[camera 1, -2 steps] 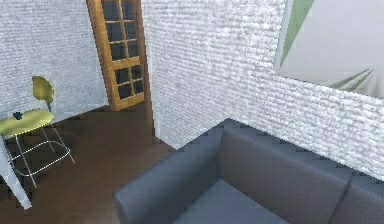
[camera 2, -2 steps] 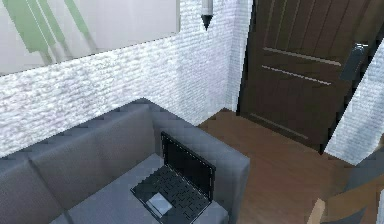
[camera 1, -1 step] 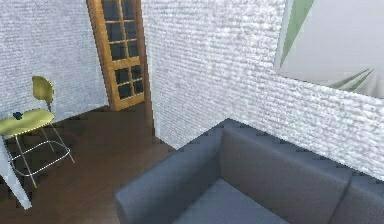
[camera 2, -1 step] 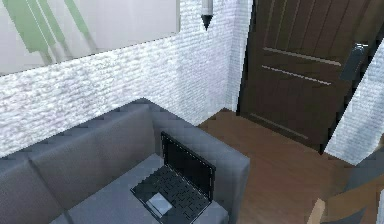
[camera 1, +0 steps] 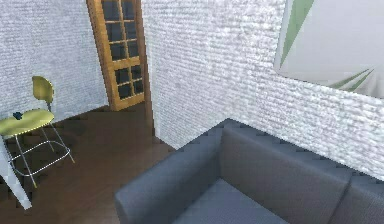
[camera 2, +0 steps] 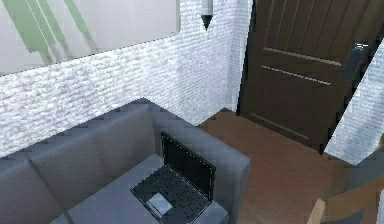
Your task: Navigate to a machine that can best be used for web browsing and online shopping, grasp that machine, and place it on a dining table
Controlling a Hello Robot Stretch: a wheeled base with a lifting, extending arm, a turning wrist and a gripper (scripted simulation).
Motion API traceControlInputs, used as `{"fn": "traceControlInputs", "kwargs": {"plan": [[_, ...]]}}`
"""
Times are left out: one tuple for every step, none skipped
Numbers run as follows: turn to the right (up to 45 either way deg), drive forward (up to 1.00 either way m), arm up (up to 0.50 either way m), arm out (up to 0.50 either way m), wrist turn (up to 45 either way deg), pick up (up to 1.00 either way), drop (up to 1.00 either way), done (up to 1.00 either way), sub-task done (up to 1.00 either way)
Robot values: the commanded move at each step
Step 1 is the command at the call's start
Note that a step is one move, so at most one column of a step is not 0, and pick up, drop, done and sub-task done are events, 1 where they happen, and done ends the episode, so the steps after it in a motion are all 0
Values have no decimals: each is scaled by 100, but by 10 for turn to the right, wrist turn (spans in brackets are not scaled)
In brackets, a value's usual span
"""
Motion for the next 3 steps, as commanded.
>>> {"fn": "traceControlInputs", "kwargs": {"plan": [[0, 0, 0, 0, 450, 0, 0, 0, 0], [0, 0, 0, 0, 450, 0, 0, 0, 0], [0, 0, 0, 0, 450, 0, 0, 0, 0]]}}
